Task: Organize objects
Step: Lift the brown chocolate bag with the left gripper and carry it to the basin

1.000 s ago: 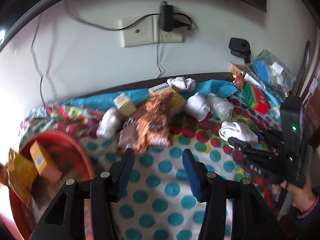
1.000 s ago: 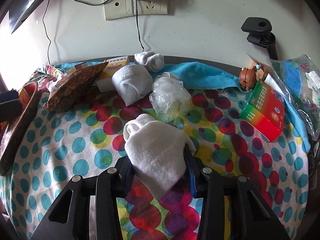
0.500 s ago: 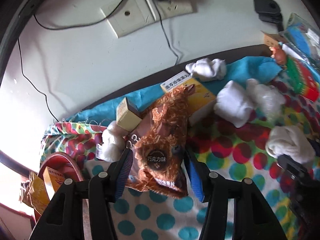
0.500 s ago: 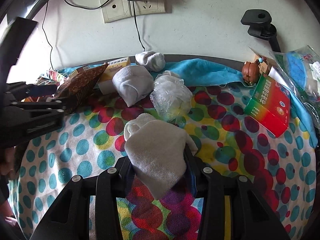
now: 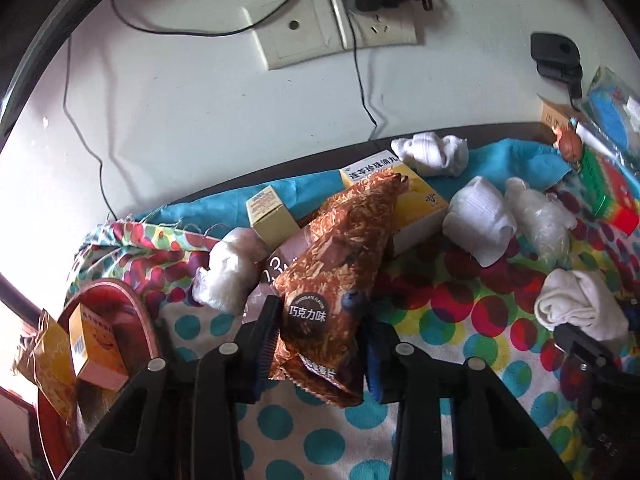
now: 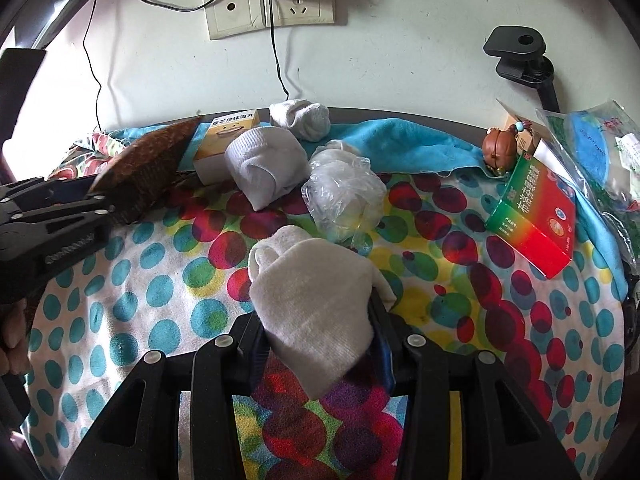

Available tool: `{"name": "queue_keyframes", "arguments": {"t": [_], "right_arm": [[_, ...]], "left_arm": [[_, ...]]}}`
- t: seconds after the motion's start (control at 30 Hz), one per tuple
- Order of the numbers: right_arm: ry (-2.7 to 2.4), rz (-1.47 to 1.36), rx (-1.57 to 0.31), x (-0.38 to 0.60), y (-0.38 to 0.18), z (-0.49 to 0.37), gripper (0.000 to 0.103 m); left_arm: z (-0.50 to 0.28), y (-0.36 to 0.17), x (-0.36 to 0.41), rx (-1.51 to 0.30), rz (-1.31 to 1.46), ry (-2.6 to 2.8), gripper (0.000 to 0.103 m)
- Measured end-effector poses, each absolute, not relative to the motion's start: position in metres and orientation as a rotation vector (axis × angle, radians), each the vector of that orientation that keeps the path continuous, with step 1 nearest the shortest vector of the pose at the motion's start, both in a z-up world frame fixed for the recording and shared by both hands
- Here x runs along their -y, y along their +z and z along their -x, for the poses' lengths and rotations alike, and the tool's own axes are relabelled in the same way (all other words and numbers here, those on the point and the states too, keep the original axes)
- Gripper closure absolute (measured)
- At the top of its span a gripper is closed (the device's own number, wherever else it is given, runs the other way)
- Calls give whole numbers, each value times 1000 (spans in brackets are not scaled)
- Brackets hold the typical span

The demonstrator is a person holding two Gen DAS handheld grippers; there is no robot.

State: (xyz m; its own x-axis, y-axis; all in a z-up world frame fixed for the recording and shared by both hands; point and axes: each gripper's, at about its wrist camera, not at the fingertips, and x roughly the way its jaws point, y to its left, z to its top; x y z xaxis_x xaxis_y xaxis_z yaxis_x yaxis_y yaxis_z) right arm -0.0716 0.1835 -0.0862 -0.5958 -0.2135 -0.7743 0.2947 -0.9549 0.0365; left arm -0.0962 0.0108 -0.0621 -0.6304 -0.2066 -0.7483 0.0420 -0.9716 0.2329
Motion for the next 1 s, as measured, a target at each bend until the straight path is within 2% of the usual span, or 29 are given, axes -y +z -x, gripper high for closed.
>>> {"name": "queue_keyframes", "arguments": {"t": [1.0], "right_arm": [[-2592, -1243, -218, -179, -85, 75, 61]], "left_arm": [[23, -6, 6, 142, -1218, -2811, 68]]}}
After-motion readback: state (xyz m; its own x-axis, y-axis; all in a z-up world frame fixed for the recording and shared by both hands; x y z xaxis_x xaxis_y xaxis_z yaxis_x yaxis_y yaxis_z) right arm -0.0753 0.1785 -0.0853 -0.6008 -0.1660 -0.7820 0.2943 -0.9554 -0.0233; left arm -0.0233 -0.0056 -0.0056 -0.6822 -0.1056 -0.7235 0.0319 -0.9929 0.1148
